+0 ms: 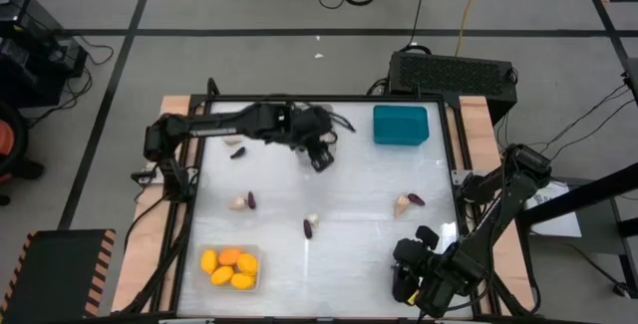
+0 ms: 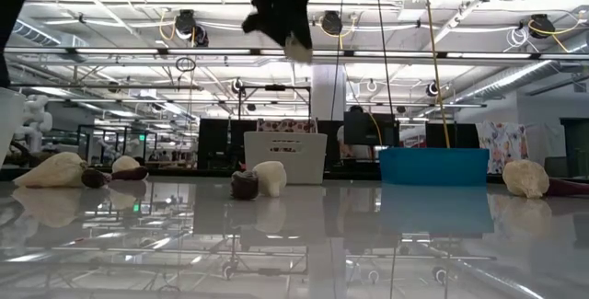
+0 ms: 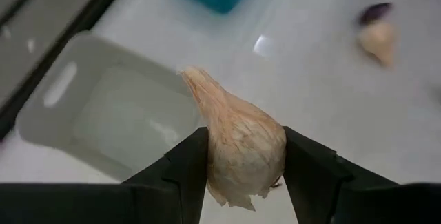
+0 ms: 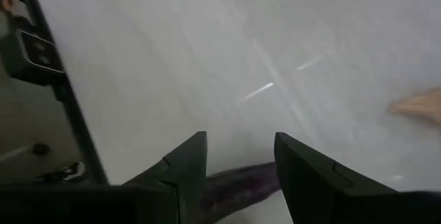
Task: Sort produce into baskets
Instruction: Put the garlic into the white bin
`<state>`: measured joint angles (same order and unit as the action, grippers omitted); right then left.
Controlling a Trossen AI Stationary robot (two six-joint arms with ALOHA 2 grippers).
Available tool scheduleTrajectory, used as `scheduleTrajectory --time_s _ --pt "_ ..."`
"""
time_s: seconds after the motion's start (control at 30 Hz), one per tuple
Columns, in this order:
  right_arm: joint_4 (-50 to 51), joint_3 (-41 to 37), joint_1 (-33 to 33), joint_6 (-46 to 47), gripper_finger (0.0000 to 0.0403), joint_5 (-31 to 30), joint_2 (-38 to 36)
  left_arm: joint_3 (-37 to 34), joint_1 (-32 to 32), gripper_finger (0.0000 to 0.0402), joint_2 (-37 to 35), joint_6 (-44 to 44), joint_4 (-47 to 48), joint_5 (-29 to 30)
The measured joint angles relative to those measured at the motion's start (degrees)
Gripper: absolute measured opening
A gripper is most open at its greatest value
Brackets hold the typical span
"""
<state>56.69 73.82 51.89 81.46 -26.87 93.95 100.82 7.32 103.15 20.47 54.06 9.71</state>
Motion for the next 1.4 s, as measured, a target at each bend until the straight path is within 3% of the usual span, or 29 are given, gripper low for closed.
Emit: scheduleTrajectory --time_s 0.27,0.43,0.93,1.03,1.27,1.4 --pt "-4.15 0.0 1.48 2.52 0.0162 0.13 -0.01 -0.2 6.26 0.0168 1.82 4.72 0.35 -2.72" --pt "-4.22 0.0 2.67 4.9 0.0162 0.13 0.0 -0.2 7.03 0.0172 1.84 5.29 -0.1 0.11" --pt "-5.03 0.0 4.12 7.01 0.0162 -0.46 1.01 -0.09 9.27 0.026 0.19 9.18 1.73 -0.62" --pt "-5.2 0.0 4.12 6.87 0.0162 -0.46 2.16 0.14 9.13 0.0264 -0.79 9.16 5.05 -1.08" --pt "-5.97 0.0 4.1 6.35 0.0162 -0.48 4.53 0.87 8.5 0.0265 -6.06 9.26 26.88 -5.95" --pt "-6.12 0.0 3.51 5.49 0.0162 -0.86 5.66 -0.53 7.22 0.0265 -10.06 10.87 35.54 -5.15"
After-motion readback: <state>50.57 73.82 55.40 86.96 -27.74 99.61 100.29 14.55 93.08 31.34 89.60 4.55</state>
